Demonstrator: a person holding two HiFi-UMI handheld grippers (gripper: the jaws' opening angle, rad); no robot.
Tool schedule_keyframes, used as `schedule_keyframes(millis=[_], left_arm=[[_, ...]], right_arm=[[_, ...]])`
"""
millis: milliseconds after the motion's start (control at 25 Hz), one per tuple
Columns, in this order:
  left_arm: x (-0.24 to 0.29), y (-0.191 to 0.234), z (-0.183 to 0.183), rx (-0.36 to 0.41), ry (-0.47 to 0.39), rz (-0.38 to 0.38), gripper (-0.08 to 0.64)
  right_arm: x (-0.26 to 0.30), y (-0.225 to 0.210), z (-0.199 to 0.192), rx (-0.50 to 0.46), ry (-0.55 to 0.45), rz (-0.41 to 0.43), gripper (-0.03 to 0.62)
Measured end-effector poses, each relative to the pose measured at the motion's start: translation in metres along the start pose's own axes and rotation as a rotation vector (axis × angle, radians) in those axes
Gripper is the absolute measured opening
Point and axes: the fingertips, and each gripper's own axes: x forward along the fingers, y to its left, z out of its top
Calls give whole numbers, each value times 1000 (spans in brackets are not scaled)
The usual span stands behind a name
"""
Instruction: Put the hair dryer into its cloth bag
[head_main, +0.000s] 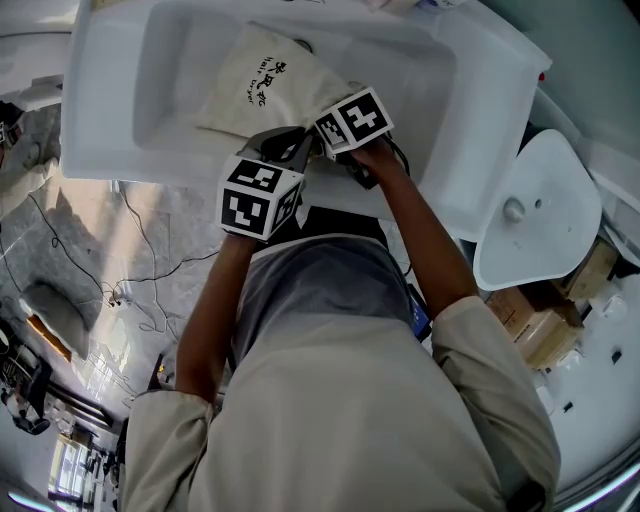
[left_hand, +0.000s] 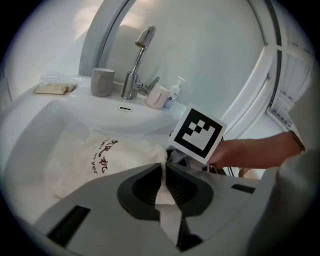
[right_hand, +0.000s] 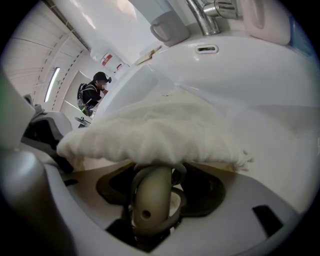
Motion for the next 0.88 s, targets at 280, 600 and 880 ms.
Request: schedule_keyframes(millis=[280,600,880], left_arm=[[-2,-2,0,-65,-18,-28,34],[-4,0,-2,-92,-17,-37,34],[-3,-1,-2,-105,-7,-33,32]], right_arm=[[10,-5,6,5,-29,-2,253],[17,-11,11,-15,-47,-20,253],[23,-12,13,-27,-81,-16,253]])
